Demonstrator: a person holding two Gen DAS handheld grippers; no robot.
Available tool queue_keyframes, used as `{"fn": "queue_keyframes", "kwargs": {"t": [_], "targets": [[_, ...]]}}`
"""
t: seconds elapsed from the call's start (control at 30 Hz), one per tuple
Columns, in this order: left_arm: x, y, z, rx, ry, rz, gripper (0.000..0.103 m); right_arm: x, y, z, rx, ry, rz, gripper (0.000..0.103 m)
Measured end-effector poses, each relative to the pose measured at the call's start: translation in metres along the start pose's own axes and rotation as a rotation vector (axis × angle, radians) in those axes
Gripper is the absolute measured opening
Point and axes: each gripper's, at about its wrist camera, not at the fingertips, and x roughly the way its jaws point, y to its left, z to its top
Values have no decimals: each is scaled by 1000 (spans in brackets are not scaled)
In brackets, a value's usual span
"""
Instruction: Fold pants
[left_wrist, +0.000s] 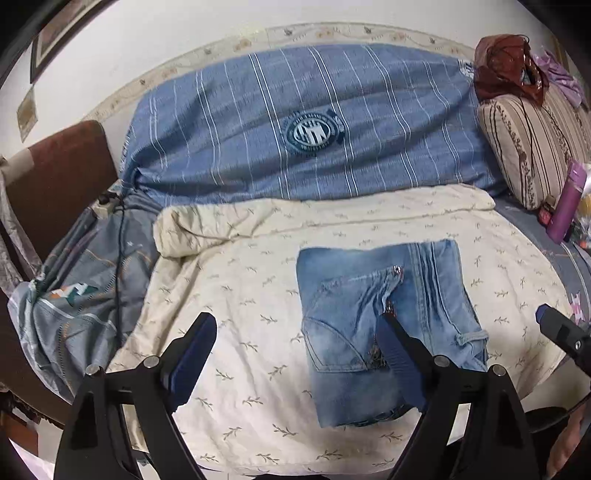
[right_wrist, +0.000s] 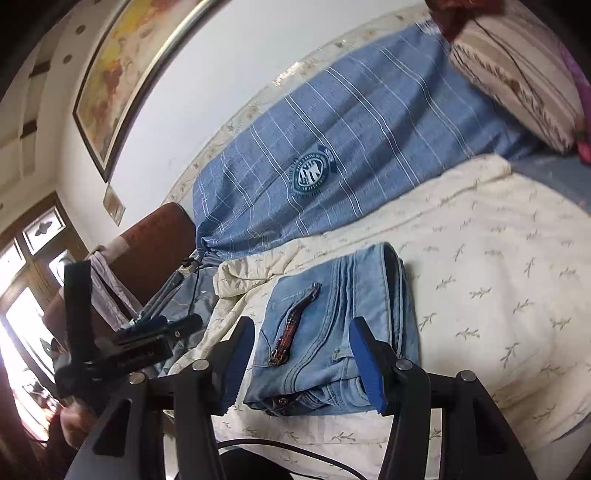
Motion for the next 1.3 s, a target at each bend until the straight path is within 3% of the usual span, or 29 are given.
{"fn": "queue_keyframes", "kwargs": {"t": [0.1,0.63,1.3], "targets": [[-4,2,1,-8,-27,17,95,-3,10,-1,-40,-11,-12,60],[-1,7,0,-23,-58,45,96,21,29,-15,-177,-6,-93,62],[11,7,-7,-27,-50,63,97,22,15,-8,-115,-33,-146,62]]}}
